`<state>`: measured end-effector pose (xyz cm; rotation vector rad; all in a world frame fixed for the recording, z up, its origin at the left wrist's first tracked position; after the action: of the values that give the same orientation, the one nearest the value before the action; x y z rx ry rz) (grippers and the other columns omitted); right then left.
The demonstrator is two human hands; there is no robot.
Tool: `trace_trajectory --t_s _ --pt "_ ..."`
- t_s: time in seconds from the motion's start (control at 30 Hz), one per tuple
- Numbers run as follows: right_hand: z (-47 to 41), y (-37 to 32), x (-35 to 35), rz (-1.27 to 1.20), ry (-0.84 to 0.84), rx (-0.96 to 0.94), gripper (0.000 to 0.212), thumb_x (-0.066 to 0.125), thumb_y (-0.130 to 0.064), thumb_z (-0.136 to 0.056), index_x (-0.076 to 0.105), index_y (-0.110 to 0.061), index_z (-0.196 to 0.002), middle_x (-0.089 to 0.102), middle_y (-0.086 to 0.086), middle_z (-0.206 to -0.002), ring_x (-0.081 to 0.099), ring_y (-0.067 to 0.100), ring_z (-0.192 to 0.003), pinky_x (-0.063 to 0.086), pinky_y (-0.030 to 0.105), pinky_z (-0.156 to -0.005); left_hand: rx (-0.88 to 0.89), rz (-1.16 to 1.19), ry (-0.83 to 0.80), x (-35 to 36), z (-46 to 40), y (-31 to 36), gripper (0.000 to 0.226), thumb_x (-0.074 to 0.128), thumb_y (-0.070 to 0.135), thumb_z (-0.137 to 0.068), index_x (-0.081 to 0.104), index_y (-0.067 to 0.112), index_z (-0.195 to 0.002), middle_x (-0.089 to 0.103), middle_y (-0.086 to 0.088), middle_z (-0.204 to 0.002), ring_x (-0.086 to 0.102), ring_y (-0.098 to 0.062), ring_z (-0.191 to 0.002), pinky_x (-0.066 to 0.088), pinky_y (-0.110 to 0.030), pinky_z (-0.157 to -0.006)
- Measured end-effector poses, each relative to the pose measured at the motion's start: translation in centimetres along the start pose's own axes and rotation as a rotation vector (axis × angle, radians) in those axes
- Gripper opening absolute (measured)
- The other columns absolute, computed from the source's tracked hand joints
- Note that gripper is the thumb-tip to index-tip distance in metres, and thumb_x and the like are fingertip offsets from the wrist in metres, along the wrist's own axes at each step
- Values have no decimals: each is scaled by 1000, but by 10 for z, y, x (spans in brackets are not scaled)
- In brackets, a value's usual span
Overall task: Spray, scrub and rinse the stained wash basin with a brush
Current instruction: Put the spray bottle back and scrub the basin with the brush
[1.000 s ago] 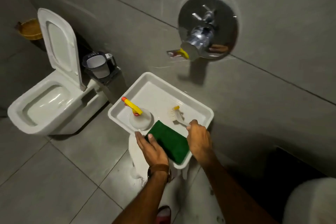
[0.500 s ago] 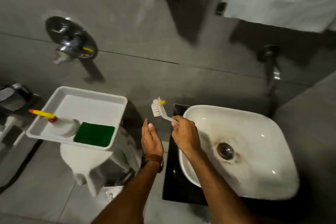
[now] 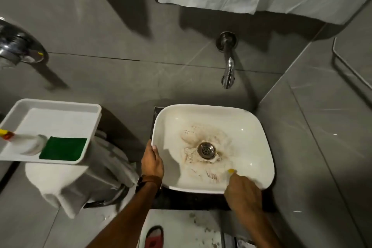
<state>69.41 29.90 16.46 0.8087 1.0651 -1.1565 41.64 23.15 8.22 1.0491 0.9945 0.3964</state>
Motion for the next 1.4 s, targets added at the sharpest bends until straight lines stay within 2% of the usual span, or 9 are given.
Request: trace_trajectory --t_s 0.2,0.47,0.6,0.7,0.83,0.93,1.07,1.17,1.4 --pt "3 -125 10 -138 -134 -315 24 53 -12 -86 67 -13 -106 73 10 -105 70 31 -99 54 36 -80 51 -15 39 0 -1 -1 42 28 40 -105 48 22 -138 65 -10 -122 63 -30 -106 52 -40 -89" --pt "-36 37 -14 29 -22 100 25 47 -23 -95 65 -19 -111 72 4 -111 67 25 -105 51 33 -87 4 -51 19 0 0 7 46 28 39 -105 46 17 -141 65 -14 -122 64 -35 -105 54 -46 -90" --pt "-10 -74 17 -174 -225 -161 21 53 -21 -89 69 -16 -104 74 7 -101 70 26 -95 56 35 -81 8 -59 28 -2 0 10 43 29 35 -106 47 16 -140 65 -16 -121 63 -35 -103 54 -45 -88" --pt "-21 -118 16 -153 -181 -279 19 57 -13 -88 72 -12 -100 75 11 -101 71 31 -95 57 37 -78 4 -44 10 0 2 9 44 28 39 -105 46 19 -141 64 -14 -122 63 -34 -103 55 -50 -87" --pt "-53 -25 -17 -47 77 34 12 67 -6 -85 74 -9 -94 76 12 -93 74 28 -85 57 31 -68 8 -42 20 1 3 6 47 28 43 -104 45 21 -141 64 -13 -122 63 -34 -102 55 -49 -87" --pt "-40 18 -7 -41 25 194 25 47 -13 -97 68 -16 -110 72 6 -112 69 24 -103 54 33 -84 5 -50 15 2 3 7 48 26 46 -104 43 23 -142 64 -13 -121 63 -34 -102 55 -51 -87" --pt "-9 -90 25 -151 -188 -89 29 45 -10 -93 66 -13 -114 72 12 -109 68 32 -103 56 39 -85 11 -62 26 1 3 9 50 26 46 -103 44 20 -142 65 -16 -121 64 -36 -101 56 -52 -86" --pt "-33 -140 17 -175 -126 -266 25 52 -6 -93 70 -9 -110 74 15 -107 70 34 -101 56 40 -82 19 -76 31 1 3 8 48 26 43 -104 45 19 -141 64 -17 -121 64 -38 -102 55 -51 -86" --pt "-45 0 0 -32 15 174 27 45 -14 -98 65 -18 -115 71 4 -113 69 24 -102 56 34 -83 34 -90 68 1 2 7 45 29 38 -105 47 17 -141 64 -19 -122 63 -41 -102 52 -47 -85"
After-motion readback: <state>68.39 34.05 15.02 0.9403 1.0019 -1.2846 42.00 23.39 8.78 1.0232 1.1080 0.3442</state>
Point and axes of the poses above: each hand's wrist, its own z-axis away from the middle knuckle, its own x-axis out of the palm, y = z × x, the point moved 4 cm from there along -z, towards the middle knuckle
